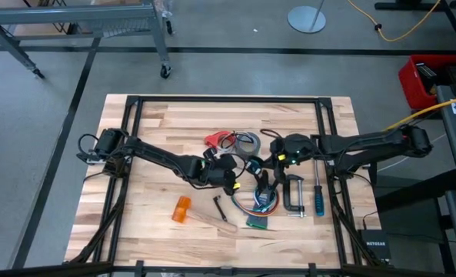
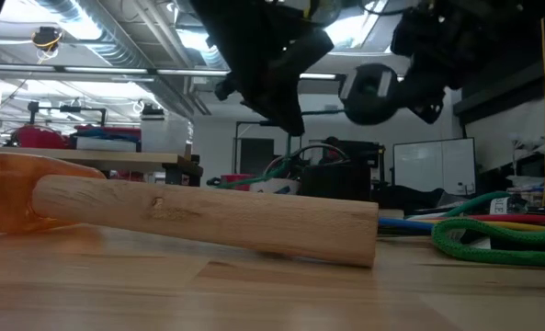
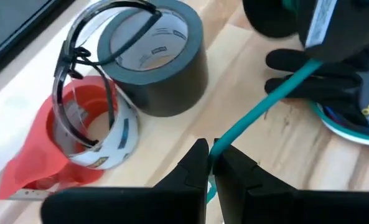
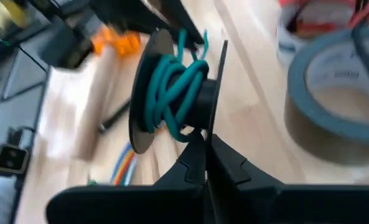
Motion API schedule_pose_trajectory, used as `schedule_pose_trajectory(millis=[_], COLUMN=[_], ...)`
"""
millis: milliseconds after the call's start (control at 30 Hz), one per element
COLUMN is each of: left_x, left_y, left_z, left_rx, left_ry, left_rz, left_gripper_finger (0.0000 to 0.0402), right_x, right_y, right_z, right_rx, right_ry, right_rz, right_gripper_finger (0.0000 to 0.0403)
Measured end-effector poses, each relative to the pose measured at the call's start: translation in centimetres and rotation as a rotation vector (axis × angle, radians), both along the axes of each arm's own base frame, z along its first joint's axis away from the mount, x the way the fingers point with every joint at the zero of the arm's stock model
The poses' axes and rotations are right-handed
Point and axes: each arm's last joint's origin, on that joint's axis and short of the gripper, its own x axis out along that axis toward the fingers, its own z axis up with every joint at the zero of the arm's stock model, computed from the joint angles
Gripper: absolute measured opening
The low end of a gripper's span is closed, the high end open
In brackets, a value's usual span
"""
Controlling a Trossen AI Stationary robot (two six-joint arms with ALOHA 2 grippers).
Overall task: Coil cords
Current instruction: Coil the blue wire onto the spool
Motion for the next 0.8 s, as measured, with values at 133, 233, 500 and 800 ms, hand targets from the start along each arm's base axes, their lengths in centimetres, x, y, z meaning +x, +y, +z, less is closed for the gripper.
schedule_pose_trajectory(millis=[133, 233, 500, 800], left_x=[0.4, 0.55, 0.5, 0.15], left_y=[0.3, 0.49, 0.4, 0.41], left_z=[0.09, 0.11, 0.08, -0.16], left_rx=[-0.047, -0.062, -0.014, -0.011], left_ry=[-0.021, -0.016, 0.027, 0.073], left_rz=[-0.034, -0.065, -0.128, -0.132], left_gripper_finger=[0.0011, 0.0012, 0.0041, 0.0051], right_x=[0.15, 0.23, 0.22, 0.24], right_y=[0.05, 0.06, 0.07, 0.07], right_z=[-0.74, -0.93, -0.99, -1.01], right_rx=[0.006, 0.006, 0.005, 0.005], right_ry=[0.054, 0.062, 0.063, 0.062], right_rz=[0.009, 0.011, 0.013, 0.012], right_gripper_finger=[0.0004, 0.0004, 0.0004, 0.0004])
